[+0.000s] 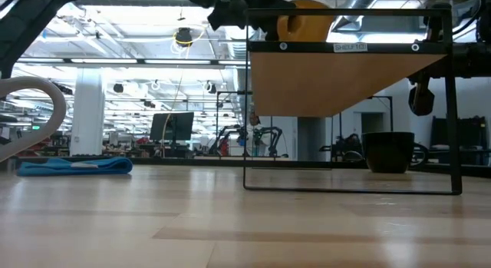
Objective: Stack small to large cups/mugs on shelf
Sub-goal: Put the yellow mug on the shelf
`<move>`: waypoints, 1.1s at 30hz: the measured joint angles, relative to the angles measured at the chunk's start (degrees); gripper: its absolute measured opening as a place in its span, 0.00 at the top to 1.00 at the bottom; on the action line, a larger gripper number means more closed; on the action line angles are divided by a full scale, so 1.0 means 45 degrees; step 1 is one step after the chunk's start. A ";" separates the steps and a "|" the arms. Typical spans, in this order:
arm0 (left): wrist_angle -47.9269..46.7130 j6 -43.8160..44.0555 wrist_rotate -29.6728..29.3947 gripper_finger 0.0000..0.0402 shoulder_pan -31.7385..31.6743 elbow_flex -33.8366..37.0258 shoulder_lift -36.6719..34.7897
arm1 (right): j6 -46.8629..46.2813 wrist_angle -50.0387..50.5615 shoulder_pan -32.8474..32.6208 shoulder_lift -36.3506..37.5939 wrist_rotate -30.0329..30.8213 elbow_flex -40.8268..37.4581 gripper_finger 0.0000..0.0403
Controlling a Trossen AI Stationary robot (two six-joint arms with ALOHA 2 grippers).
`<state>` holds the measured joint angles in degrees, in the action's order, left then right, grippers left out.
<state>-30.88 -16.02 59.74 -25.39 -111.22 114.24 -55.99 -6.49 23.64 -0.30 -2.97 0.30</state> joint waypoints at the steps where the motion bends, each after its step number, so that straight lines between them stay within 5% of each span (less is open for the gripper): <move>1: 0.0119 0.0004 0.0102 0.93 -0.0008 -0.0001 0.0043 | 0.0000 0.0003 -0.0004 0.0000 0.0001 0.0000 0.92; 28: 0.1129 -0.0476 0.0259 0.93 0.0070 0.0385 0.0064 | 0.0000 0.0110 0.0000 -0.0002 -0.0001 0.0000 0.92; 33: 0.1690 -0.0392 0.1142 0.93 -0.0056 0.1404 0.0043 | 0.0000 0.0110 0.0000 0.0000 0.0000 0.0000 0.92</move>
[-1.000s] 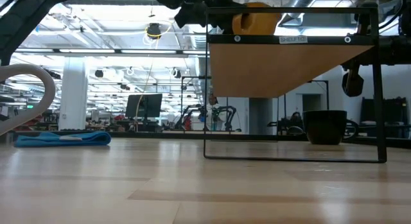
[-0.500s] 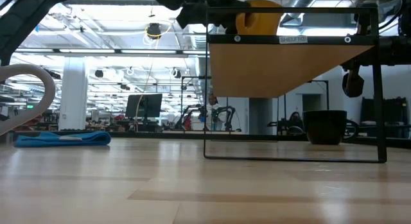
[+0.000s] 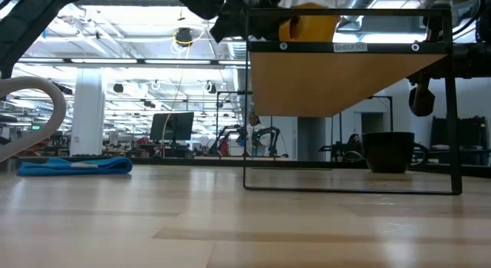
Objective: Stack small to large cups/mugs on shelf
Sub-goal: Put the yellow mug on the shelf
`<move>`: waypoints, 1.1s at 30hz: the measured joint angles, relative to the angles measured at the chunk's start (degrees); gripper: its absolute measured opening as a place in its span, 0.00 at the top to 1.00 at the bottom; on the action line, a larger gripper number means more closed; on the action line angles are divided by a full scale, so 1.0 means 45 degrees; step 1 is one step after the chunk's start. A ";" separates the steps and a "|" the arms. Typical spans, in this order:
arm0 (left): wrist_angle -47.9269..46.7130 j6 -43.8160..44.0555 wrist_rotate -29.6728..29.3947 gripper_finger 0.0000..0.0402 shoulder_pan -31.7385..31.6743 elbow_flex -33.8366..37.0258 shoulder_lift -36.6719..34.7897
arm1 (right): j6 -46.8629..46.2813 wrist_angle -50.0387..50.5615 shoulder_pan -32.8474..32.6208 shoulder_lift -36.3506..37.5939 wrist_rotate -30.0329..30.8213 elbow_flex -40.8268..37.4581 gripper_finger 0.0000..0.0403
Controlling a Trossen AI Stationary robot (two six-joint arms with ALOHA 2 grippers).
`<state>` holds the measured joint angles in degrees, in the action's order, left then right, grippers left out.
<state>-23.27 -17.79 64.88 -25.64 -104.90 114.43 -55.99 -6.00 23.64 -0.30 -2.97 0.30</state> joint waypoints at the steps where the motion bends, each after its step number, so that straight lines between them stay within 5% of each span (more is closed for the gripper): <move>1: 0.0237 0.0190 0.0097 0.93 -0.0015 0.0271 0.0000 | 0.0000 0.0000 0.0000 -0.0005 -0.0001 0.0000 0.92; 21: 0.4692 0.2073 0.0351 0.93 -0.0256 0.2943 -0.0393 | 0.0000 0.0005 0.0000 -0.0004 0.0000 0.0000 0.92; 33: 1.2042 0.6435 0.0424 0.93 -0.0757 0.5603 -0.0539 | 0.0000 0.0006 0.0000 -0.0001 -0.0003 0.0000 0.92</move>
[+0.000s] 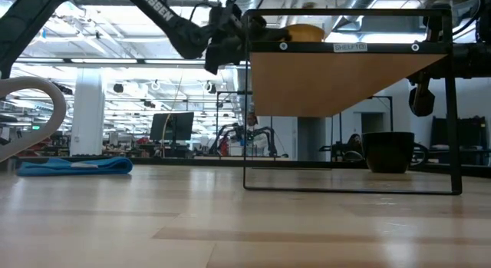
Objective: Stack small to large cups/mugs on shelf
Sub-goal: Put the yellow mug on the shelf
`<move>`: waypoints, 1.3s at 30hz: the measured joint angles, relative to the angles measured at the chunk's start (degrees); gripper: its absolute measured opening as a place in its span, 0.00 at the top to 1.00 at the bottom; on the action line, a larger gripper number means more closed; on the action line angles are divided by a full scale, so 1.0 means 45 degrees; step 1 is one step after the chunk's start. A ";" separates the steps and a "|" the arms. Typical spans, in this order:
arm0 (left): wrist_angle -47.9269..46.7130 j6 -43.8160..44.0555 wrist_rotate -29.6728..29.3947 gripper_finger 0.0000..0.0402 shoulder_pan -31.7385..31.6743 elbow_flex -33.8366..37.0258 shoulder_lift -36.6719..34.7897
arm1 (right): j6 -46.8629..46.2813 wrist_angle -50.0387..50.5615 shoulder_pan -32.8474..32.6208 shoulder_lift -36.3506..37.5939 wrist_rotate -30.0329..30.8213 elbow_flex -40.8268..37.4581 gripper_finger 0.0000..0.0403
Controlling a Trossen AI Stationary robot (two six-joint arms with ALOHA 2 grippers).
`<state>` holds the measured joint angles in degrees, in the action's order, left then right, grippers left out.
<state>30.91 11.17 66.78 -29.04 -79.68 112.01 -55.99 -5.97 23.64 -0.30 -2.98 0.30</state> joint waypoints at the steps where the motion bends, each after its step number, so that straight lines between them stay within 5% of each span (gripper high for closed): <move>1: 0.0437 0.0221 -0.0074 0.93 -0.0003 0.0185 -0.0003 | 0.0000 0.0004 0.0000 -0.0004 0.0001 0.0000 0.92; 7: 0.1240 0.0809 -0.0280 0.93 0.0015 0.0705 -0.0005 | 0.0000 0.0004 0.0000 0.0000 0.0003 0.0000 0.92; 39: -0.2059 -0.2173 -0.0789 0.93 0.0226 0.0696 0.0126 | 0.0000 0.0004 0.0000 -0.0003 0.0000 0.0000 0.92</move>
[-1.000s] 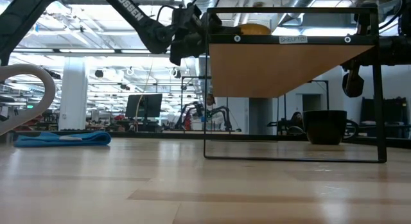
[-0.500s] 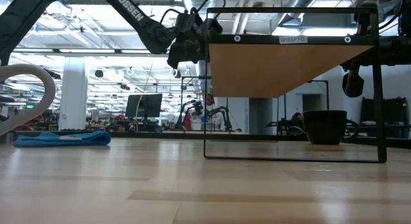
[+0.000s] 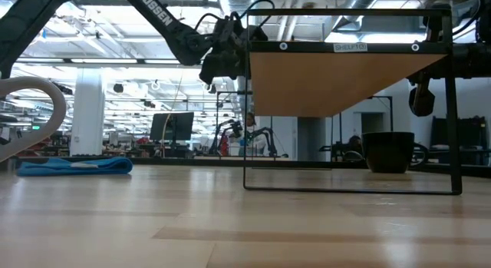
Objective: Stack small to large cups/mugs on shelf
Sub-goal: Put the yellow mug on the shelf
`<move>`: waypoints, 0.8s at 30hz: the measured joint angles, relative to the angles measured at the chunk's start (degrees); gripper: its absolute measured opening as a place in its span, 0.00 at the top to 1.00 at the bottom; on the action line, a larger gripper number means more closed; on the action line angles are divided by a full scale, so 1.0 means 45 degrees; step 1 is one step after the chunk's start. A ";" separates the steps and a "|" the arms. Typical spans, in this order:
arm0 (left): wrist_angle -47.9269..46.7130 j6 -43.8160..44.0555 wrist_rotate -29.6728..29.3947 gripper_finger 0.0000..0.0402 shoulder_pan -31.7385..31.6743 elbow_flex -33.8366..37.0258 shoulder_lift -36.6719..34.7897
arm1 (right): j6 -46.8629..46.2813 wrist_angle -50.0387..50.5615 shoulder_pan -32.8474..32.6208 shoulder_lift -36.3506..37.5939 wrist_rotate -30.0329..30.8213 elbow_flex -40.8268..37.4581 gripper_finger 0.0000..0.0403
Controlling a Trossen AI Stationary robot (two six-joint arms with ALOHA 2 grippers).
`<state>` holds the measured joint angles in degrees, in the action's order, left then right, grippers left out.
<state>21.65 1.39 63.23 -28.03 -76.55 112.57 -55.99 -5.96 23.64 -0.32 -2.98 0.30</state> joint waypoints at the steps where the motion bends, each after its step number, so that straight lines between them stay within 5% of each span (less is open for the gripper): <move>1: -0.0048 -0.0035 -0.0041 0.93 0.0013 0.0000 0.0000 | 0.0000 0.0000 0.0000 0.0000 0.0004 0.0000 0.92; 24: -0.1418 0.0089 -0.0639 0.83 0.0246 -0.0034 -0.0024 | 0.0000 0.0000 0.0000 0.0002 0.0002 0.0000 0.92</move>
<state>15.27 1.79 60.35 -26.92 -76.71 112.46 -55.99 -5.96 23.64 -0.31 -2.97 0.30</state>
